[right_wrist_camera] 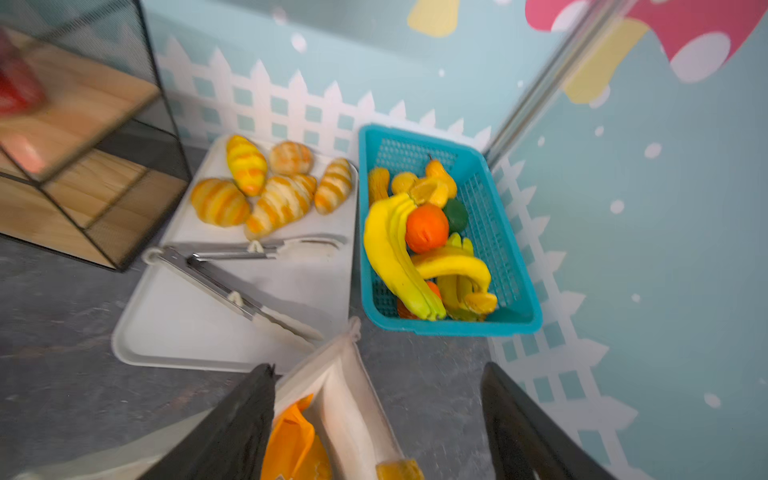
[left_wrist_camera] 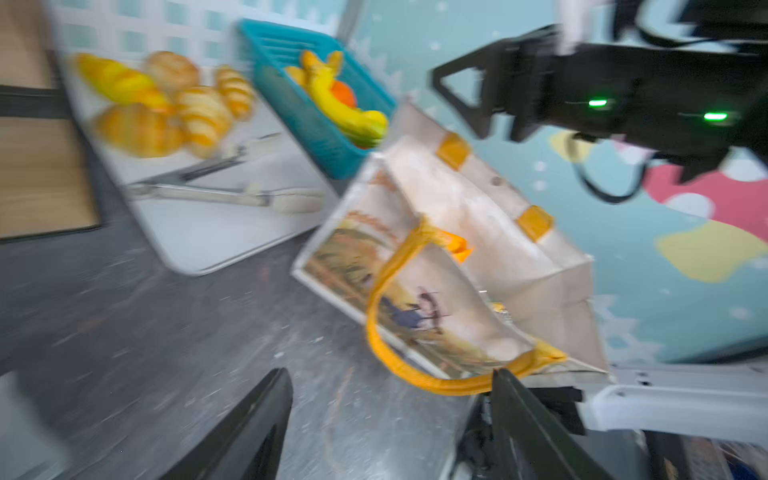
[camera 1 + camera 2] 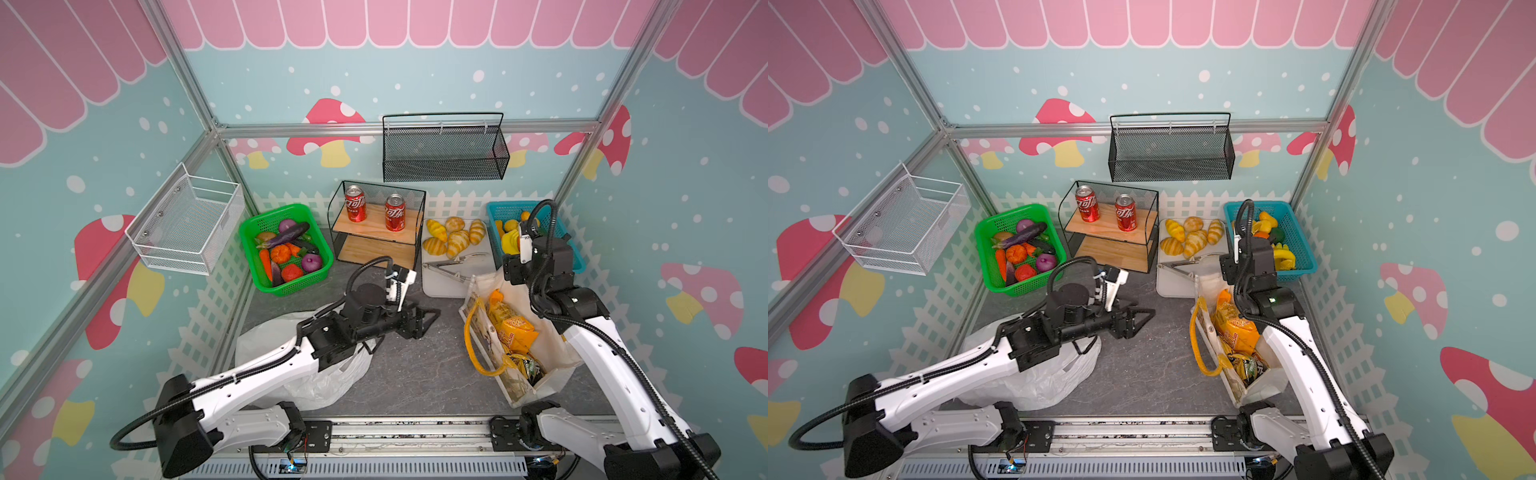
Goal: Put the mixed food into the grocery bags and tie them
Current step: 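Release the tote handle and move the left gripper to the white plastic bag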
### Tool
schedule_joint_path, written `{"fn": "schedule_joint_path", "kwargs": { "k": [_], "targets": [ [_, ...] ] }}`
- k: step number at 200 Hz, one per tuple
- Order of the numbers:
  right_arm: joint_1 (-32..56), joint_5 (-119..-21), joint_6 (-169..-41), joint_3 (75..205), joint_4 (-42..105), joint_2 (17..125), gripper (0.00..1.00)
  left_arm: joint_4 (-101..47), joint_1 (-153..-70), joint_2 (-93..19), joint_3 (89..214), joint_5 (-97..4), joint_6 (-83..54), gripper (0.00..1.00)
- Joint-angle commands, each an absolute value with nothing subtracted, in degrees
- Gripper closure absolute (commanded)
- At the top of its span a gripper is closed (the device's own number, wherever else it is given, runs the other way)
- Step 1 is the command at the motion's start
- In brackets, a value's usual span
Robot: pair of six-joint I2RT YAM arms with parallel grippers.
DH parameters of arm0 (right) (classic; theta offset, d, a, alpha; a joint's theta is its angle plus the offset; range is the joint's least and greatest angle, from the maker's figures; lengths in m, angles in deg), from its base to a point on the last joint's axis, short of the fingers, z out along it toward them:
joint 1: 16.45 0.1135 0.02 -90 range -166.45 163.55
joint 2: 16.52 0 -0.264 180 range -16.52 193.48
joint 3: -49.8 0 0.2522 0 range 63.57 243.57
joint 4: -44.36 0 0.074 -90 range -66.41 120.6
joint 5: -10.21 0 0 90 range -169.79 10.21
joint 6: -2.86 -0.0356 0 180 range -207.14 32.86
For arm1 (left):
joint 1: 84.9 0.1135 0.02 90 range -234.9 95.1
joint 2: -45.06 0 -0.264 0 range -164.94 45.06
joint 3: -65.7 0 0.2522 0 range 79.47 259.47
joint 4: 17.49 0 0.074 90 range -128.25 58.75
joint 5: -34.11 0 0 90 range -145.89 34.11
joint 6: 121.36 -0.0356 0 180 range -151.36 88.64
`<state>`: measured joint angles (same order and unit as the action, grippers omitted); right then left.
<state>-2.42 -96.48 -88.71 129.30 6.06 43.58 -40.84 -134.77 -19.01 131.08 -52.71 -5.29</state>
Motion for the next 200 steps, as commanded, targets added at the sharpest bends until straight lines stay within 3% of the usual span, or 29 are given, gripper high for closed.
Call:
{"fn": "schedule_joint_path", "kwargs": {
  "k": [1,42,93,144,200],
  "targets": [
    [0.74,-84.63,-89.17,128.3,13.92,41.24,0.2,-58.75,-131.56,-16.37,127.8,-68.24,-6.56,0.24],
    [7.05,-77.7,-89.3,126.72,22.96,44.39,0.2,-67.99,-129.17,-21.19,131.48,-77.67,-10.5,0.21],
    [7.55,-73.74,-90.12,122.02,29.18,42.91,0.2,-69.57,-121.46,-34.2,137.5,-79.72,-18.87,0.18],
    [7.55,-72.71,-90.2,119.96,31.36,42.89,0.2,-78.73,-118.16,-39.49,141.95,-91.94,-18.66,0.16],
    [7.55,-70.27,-90.73,119.02,32.35,43.51,0.2,-79.77,-112.15,-41.81,138.75,-92.03,-15.34,0.15]
  ]
}}
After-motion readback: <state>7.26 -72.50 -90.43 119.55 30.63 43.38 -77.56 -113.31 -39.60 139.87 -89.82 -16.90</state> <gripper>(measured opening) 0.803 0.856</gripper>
